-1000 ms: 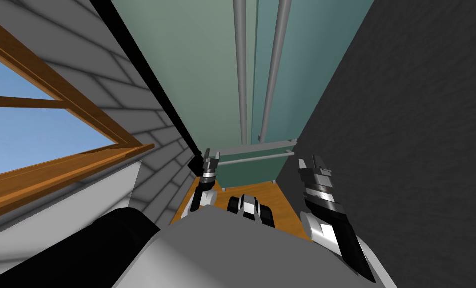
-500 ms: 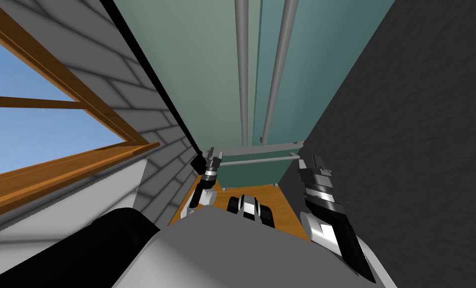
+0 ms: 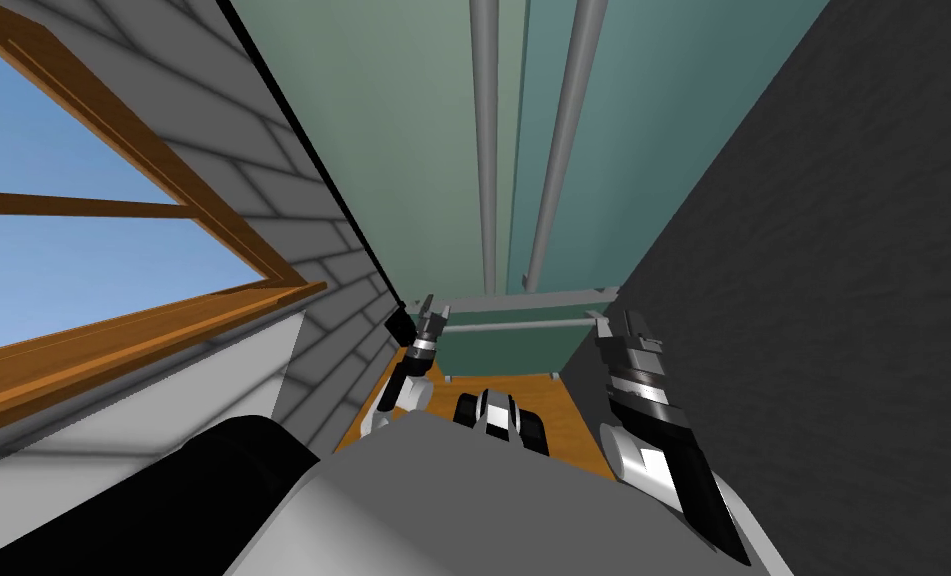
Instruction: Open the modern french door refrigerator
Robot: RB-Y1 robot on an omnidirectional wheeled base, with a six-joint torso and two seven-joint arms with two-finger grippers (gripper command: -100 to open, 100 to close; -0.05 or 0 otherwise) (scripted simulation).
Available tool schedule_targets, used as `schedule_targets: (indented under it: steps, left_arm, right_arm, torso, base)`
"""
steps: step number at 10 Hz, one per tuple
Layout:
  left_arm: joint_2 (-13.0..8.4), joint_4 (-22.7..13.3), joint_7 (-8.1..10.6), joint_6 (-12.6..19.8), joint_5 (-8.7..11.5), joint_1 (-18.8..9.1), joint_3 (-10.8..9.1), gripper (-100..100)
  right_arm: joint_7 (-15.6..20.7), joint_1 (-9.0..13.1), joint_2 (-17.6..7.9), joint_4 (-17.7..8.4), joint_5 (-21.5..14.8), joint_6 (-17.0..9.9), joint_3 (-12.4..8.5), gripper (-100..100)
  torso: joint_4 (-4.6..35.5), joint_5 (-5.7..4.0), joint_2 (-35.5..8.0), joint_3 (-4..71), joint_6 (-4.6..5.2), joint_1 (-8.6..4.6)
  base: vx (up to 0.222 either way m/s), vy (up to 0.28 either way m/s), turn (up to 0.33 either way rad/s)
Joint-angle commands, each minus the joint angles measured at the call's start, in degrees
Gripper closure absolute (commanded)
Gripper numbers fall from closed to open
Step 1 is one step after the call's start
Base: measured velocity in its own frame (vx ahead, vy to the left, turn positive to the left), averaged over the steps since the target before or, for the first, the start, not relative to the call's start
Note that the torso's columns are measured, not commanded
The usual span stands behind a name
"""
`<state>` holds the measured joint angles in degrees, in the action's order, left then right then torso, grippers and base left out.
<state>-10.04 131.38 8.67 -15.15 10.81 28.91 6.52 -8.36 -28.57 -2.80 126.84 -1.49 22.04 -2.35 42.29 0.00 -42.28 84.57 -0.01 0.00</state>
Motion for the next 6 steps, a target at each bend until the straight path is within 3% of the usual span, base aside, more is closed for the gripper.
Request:
schedule_targets:
  steps: [1, 6]
  left_arm:
    - [-0.47, 0.83, 0.44, 3.83, 1.09, -0.55, 0.65, -100]
    - [-1.44, 2.65, 1.54, 11.02, 3.81, -1.45, 2.33, -100]
  right_arm:
    - [0.00, 0.01, 0.00, 0.00, 0.00, 0.00, 0.00, 0]
    - [0.00, 0.00, 0.00, 0.00, 0.00, 0.00, 0.00, 0]
  torso:
    - [0.00, 0.00, 0.00, 0.01, 0.02, 0.02]
    - [0.00, 0.00, 0.01, 0.01, 0.00, -0.01]
  base:
    - [0.031, -0.028, 0.092]
    - [0.038, -0.040, 0.109]
